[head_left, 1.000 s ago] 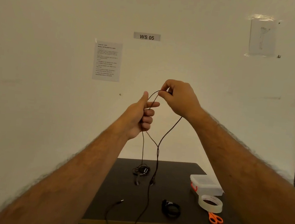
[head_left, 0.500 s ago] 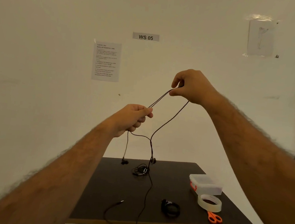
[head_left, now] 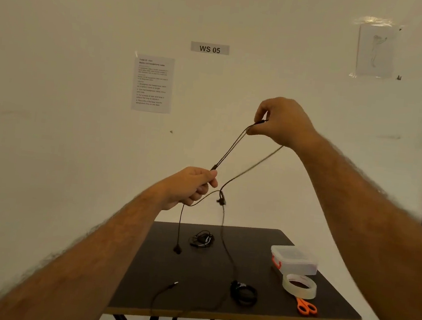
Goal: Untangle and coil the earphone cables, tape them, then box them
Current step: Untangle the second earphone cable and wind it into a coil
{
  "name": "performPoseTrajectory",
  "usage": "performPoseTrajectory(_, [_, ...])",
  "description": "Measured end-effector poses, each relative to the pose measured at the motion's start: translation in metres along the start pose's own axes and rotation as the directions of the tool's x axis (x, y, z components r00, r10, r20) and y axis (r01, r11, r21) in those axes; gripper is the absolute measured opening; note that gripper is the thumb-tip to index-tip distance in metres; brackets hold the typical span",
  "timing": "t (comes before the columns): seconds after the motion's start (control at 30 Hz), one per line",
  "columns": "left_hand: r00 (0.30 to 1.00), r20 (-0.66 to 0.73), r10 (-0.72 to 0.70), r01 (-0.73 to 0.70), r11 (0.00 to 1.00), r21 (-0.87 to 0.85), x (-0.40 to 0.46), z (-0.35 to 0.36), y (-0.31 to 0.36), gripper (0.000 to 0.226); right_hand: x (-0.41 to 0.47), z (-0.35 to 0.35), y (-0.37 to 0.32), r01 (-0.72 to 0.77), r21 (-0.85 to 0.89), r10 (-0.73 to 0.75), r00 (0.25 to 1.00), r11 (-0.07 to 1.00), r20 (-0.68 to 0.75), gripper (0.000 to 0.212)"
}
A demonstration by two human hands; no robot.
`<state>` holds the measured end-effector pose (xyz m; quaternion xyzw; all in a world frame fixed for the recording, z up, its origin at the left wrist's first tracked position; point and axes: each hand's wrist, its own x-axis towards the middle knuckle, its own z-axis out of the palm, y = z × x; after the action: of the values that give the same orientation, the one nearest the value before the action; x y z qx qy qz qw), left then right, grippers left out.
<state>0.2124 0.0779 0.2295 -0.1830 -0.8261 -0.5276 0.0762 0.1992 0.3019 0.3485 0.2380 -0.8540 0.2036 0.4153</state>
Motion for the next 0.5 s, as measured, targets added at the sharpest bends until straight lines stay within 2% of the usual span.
performPoseTrajectory(0.13, [0.999, 0.016, -0.034, 0.034, 0.999, -0.013, -0.001, 0.000, -0.011, 0.036, 0.002, -0.007, 0.001, 0.081, -0.104, -0.077, 0.996, 0.991, 0.045, 0.016])
performPoseTrajectory(0.2, [0.998, 0.046, -0.049, 0.049, 0.999, 0.012, -0.002, 0.003, -0.015, 0.037, 0.003, -0.008, 0.004, 0.102, -0.117, -0.101, 0.995, 0.988, 0.016, 0.011])
performPoseTrajectory(0.27, [0.996, 0.066, -0.053, 0.053, 0.999, 0.010, -0.004, 0.005, -0.018, 0.038, 0.004, -0.009, 0.005, 0.104, -0.077, -0.102, 0.994, 0.992, 0.026, 0.012])
performPoseTrajectory(0.33, [0.995, 0.086, -0.053, 0.054, 0.998, -0.015, -0.006, 0.006, -0.019, 0.039, 0.004, -0.009, 0.004, 0.077, -0.076, -0.070, 0.994, 0.994, 0.088, 0.023])
performPoseTrajectory(0.43, [0.984, 0.146, -0.103, 0.115, 0.990, -0.079, -0.010, 0.011, -0.016, 0.062, 0.002, -0.005, -0.002, 0.023, -0.127, 0.000, 0.984, 0.992, 0.179, 0.038])
performPoseTrajectory(0.5, [0.969, 0.209, -0.134, 0.160, 0.981, -0.113, -0.012, 0.013, -0.017, 0.088, -0.001, -0.002, -0.006, 0.008, -0.051, 0.005, 0.969, 0.999, 0.246, 0.035])
